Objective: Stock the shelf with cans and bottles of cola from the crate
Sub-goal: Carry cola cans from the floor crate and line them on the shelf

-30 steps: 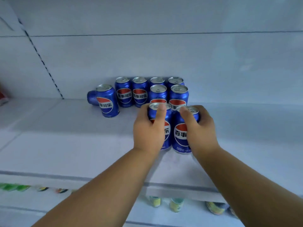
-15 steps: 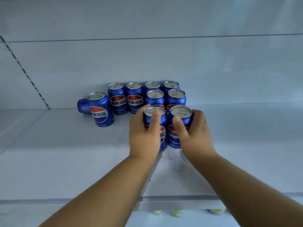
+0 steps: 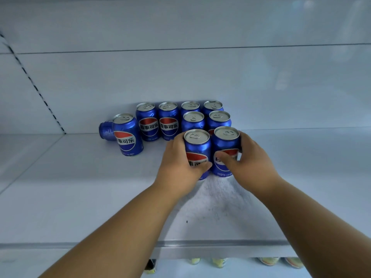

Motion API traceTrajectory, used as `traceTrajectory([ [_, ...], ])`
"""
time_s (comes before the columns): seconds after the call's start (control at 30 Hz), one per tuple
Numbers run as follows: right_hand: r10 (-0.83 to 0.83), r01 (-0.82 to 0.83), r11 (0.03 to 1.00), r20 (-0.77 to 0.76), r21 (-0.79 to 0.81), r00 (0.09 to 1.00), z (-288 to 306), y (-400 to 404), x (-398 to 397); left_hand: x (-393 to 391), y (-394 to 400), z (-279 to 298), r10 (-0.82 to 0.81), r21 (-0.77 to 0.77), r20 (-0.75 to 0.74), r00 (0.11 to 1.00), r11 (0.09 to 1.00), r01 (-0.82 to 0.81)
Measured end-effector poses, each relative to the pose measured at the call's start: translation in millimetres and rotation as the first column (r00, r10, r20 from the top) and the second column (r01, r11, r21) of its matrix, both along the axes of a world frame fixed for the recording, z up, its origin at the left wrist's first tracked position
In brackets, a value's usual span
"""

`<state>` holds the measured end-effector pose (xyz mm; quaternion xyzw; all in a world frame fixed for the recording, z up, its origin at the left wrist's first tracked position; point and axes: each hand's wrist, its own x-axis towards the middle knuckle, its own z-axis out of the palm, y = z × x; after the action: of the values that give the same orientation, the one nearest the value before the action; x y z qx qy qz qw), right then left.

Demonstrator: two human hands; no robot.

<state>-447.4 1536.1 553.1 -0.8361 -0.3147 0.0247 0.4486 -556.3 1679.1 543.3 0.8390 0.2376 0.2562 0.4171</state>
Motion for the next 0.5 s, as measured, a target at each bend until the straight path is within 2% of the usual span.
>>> traceTrajectory([
  [0.2, -0.116, 0.116, 0.993, -0.028, 0.024, 0.993, -3, 11, -2, 12, -3, -8, 0.117, 0.141, 0.034, 0.993, 0.983, -0.120],
  [0.5, -0.163, 0.163, 0.986, -0.011, -0.027, 0.987, -5, 17, -2, 23, -4, -9, 0.211, 0.268, 0.049, 0.976, 0.939, -0.216],
])
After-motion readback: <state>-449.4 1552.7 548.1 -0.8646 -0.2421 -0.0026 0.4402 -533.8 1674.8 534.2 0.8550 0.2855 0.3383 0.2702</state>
